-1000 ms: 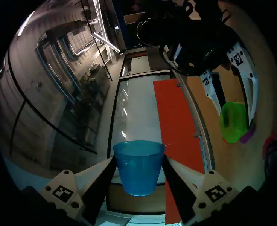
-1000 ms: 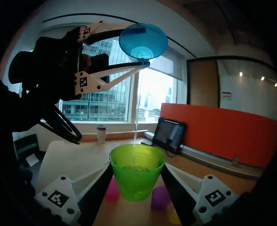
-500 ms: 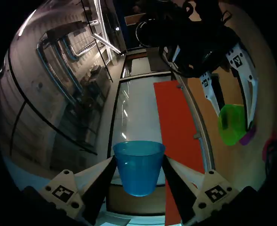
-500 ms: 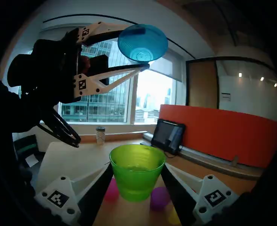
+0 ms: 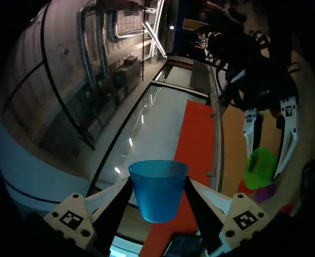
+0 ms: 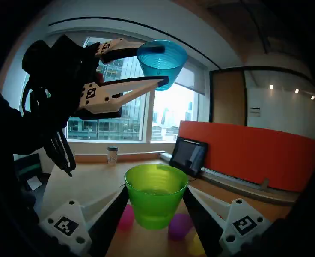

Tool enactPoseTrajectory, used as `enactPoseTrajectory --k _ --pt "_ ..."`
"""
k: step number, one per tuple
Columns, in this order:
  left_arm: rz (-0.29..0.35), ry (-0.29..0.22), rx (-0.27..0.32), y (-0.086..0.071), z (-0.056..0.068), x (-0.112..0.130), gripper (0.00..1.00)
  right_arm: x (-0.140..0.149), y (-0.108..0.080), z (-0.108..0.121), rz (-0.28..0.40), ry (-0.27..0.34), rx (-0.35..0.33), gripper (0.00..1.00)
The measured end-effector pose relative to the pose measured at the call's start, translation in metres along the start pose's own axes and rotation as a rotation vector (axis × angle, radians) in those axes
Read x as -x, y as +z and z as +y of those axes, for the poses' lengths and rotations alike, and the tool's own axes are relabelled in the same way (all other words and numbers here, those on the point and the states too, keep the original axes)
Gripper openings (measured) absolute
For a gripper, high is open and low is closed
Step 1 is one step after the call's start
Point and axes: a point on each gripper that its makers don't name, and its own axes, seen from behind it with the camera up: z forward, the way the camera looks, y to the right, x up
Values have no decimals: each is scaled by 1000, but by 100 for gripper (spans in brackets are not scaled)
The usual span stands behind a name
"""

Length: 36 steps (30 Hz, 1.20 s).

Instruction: Pour water

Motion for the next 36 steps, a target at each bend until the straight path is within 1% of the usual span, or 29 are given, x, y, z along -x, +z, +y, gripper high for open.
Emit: enactPoseTrajectory --k 5,14,18,21,26,30,33,36 --pt "-11 -146 -2 1 0 10 84 -3 -2 2 6 -1 5 89" --pt "-43 -424 -12 1 -2 25 84 -6 -6 6 11 -3 16 89" --pt "-55 -558 -19 4 -4 33 84 -8 -7 7 17 -3 20 88" --pt "-56 -662 -17 3 -6 36 84 -10 -8 7 22 -3 21 88" --pt "-75 -829 -10 3 -7 48 84 -11 -9 8 26 -2 24 89" --pt "-90 -964 10 5 -3 56 84 -12 -10 8 32 -1 24 88" --pt "-95 -1046 31 8 1 59 85 -12 -10 8 34 -1 24 88" --pt "-105 -1105 48 10 6 61 85 -12 -10 8 36 -1 25 89"
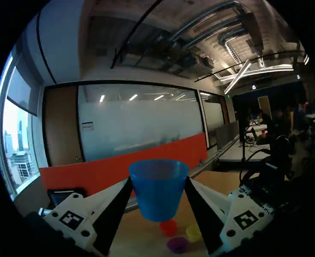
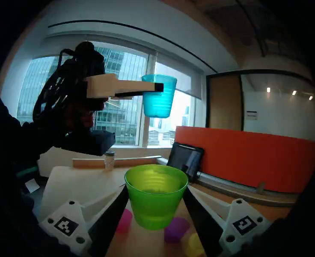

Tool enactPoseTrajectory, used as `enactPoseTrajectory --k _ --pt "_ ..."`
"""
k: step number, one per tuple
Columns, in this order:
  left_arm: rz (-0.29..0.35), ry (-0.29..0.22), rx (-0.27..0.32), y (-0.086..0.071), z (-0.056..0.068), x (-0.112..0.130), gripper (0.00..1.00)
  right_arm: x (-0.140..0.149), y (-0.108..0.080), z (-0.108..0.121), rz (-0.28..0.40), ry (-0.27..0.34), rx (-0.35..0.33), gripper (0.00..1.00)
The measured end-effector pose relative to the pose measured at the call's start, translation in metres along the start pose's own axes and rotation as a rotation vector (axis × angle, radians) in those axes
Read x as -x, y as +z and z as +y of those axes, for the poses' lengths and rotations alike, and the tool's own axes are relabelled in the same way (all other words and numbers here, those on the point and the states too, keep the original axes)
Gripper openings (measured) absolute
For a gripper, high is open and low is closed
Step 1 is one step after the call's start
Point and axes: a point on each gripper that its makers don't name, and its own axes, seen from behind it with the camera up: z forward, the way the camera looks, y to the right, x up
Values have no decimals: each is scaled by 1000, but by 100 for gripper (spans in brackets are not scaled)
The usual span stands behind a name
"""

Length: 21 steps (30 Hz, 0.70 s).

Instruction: Pour water

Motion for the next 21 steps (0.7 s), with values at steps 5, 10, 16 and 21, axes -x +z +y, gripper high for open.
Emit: enactPoseTrajectory --k 5,10,16,21 --pt "-28 -88 29 0 5 7 86 0 0 -1 2 0 0 89" --pt "-47 -111 42 0 4 10 86 0 -1 -1 2 1 1 88" --pt "-66 -87 31 -4 -1 18 87 -2 -2 -3 1 2 2 89" --pt "-82 -88 22 -9 -7 30 87 -4 -9 4 -4 7 18 88"
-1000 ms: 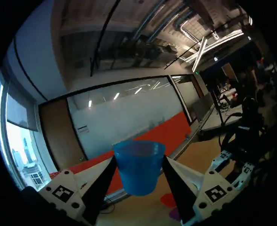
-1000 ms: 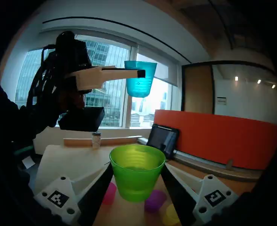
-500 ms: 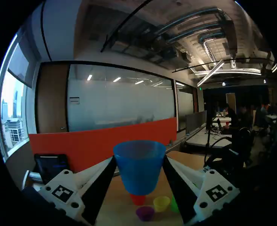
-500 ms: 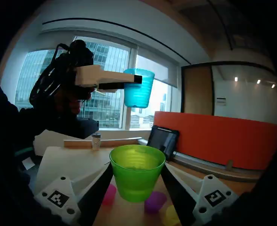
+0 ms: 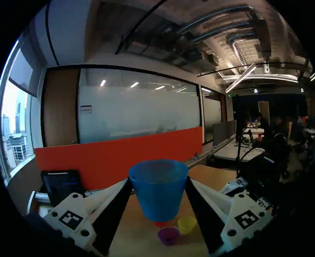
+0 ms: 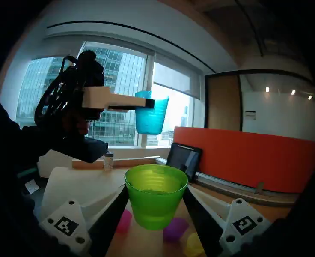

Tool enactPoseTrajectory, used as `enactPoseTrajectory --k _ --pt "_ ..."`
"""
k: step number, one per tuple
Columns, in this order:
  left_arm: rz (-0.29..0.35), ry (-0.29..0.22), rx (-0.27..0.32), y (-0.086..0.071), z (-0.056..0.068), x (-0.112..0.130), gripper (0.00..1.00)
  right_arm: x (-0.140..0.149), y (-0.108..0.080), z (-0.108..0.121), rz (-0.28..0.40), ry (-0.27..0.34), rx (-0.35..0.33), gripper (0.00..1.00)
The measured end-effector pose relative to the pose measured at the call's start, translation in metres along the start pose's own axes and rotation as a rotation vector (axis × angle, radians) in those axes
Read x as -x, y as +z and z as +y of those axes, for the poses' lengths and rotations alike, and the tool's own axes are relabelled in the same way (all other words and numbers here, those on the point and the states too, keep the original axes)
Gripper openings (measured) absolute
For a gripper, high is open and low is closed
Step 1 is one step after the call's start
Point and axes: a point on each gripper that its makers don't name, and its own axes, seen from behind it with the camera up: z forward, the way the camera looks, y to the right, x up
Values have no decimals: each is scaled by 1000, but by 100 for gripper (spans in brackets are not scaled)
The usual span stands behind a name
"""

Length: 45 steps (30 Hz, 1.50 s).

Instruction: Pour water

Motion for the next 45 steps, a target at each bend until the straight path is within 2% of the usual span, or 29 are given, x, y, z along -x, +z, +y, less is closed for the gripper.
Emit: enactPoseTrajectory --k 8,21,27,39,45 --pt "-23 -2 -29 -9 -18 24 87 3 -19 20 -29 -2 47 89" --pt "-72 2 -100 -33 -57 67 87 7 -56 53 -65 -5 134 89" --pt "-99 11 -135 -43 -73 88 87 9 -69 65 -71 12 163 89" --pt "-164 39 -181 -57 -96 129 87 20 -77 75 -97 26 172 88" --pt "-208 48 -190 -64 -101 154 87 32 -80 77 -134 26 166 89"
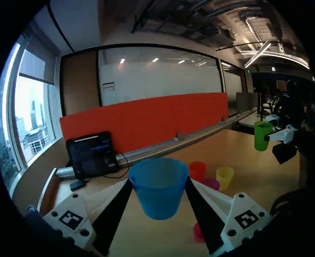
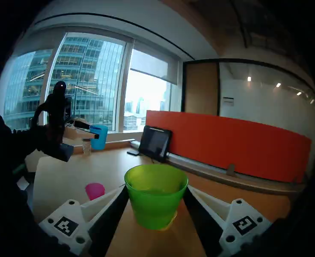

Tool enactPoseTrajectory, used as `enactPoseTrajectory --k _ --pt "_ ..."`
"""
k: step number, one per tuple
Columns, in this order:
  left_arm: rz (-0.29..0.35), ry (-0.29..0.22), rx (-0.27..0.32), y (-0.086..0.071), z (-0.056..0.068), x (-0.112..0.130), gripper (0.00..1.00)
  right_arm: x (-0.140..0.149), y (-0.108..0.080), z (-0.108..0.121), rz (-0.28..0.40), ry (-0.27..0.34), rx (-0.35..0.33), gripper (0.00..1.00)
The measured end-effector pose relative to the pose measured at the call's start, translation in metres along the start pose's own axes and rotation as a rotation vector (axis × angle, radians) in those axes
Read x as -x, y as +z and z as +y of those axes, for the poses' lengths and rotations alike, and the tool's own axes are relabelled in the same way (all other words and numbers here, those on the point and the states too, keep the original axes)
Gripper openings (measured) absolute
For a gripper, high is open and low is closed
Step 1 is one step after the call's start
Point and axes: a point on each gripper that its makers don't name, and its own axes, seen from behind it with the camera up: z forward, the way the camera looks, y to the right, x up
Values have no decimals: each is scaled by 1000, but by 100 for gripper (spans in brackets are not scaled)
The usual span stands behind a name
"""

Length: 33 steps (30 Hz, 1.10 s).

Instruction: Pour water

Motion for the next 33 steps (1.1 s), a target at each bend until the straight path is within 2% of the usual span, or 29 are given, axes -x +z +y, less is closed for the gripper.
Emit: enactPoseTrajectory --k 12,19,33 --pt "-119 21 -8 -3 -6 65 87 30 -1 2 -76 18 -24 89" --pt "-192 29 4 -2 -1 101 87 55 0 1 -145 16 -40 89" --pt "-319 48 43 -4 7 153 87 99 3 2 -265 25 -59 89"
